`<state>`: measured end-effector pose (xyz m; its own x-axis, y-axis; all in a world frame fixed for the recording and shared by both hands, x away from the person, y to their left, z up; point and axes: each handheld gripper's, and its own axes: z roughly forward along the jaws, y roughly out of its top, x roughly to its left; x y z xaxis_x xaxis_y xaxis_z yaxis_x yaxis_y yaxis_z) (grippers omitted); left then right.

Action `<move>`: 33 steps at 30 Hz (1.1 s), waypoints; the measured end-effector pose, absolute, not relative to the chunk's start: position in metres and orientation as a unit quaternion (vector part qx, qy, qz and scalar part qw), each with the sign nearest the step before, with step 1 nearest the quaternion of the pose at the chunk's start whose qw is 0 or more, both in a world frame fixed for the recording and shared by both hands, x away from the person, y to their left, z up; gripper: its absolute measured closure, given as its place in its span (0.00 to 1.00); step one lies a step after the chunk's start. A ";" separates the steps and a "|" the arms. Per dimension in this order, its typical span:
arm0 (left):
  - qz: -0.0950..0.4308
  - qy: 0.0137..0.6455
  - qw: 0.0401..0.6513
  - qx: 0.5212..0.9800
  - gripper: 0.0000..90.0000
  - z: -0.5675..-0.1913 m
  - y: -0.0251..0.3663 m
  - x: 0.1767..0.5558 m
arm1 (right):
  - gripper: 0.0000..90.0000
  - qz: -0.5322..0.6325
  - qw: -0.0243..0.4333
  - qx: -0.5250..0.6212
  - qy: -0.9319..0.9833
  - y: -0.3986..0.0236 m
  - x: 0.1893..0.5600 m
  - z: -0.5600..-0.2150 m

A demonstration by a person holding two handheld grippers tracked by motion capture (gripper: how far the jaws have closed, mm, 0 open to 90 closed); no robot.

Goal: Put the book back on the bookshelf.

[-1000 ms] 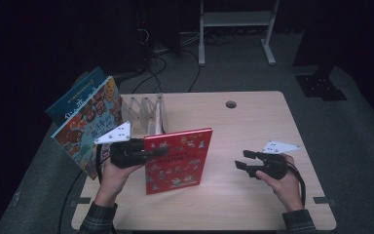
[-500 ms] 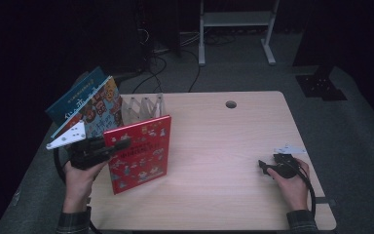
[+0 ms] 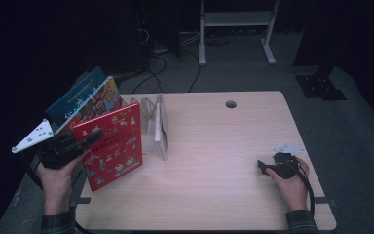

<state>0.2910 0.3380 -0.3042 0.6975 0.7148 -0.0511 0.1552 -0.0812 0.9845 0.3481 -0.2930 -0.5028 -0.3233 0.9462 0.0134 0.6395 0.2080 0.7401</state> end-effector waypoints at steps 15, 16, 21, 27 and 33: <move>0.321 0.366 0.563 0.668 0.88 -0.319 0.313 0.330 | 0.18 0.333 0.230 0.534 0.742 -0.293 0.348 -0.503; 0.322 0.368 0.563 0.666 0.88 -0.320 0.313 0.332 | 0.18 0.333 0.230 0.534 0.742 -0.293 0.348 -0.503; 0.338 0.380 0.555 0.659 0.88 -0.324 0.309 0.349 | 0.18 0.333 0.230 0.534 0.742 -0.293 0.348 -0.503; 0.340 0.396 0.555 0.648 0.88 -0.331 0.307 0.371 | 0.18 0.333 0.229 0.532 0.744 -0.293 0.349 -0.503; 0.345 0.405 0.558 0.638 0.88 -0.335 0.304 0.389 | 0.18 0.333 0.229 0.532 0.744 -0.293 0.349 -0.503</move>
